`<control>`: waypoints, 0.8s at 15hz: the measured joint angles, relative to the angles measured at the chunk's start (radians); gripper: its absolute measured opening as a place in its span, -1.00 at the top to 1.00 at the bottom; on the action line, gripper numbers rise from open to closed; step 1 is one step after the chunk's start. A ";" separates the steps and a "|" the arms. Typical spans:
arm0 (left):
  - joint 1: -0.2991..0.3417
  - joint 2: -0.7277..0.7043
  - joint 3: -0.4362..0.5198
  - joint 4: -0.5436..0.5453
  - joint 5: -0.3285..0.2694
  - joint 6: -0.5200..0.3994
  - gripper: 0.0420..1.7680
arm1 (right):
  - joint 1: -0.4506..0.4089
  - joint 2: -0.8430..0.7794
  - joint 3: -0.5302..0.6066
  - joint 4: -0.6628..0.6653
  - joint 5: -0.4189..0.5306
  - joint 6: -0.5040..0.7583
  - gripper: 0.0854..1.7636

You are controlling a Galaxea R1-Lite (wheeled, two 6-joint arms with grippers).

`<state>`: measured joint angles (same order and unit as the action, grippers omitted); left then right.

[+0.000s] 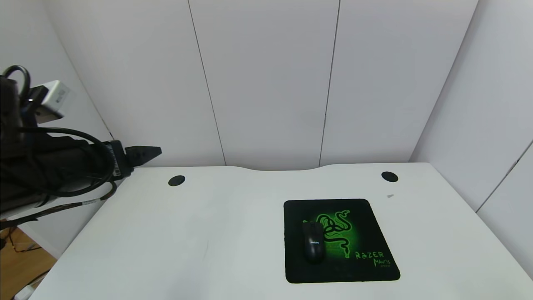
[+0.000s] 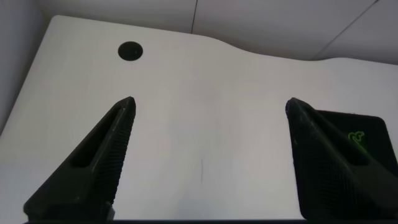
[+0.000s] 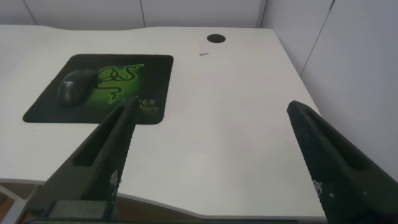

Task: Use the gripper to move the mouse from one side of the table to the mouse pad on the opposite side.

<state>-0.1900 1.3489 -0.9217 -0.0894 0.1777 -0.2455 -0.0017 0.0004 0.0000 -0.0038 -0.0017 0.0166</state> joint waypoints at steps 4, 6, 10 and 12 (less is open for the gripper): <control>0.058 -0.153 0.156 -0.121 0.003 0.065 -0.94 | 0.000 0.000 0.000 0.000 0.000 0.000 -0.94; 0.101 -0.234 0.208 -0.126 0.002 0.086 -0.94 | 0.000 0.000 0.000 0.000 0.000 0.000 -0.94; 0.163 -0.425 0.307 -0.121 -0.005 0.154 -0.94 | 0.000 0.000 0.000 0.000 0.000 0.000 -0.94; 0.167 -0.524 0.354 -0.115 -0.007 0.172 -0.94 | 0.000 0.000 0.000 0.000 0.000 0.000 -0.94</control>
<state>-0.0230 0.8249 -0.5681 -0.2043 0.1704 -0.0734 -0.0017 0.0004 0.0000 -0.0043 -0.0017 0.0170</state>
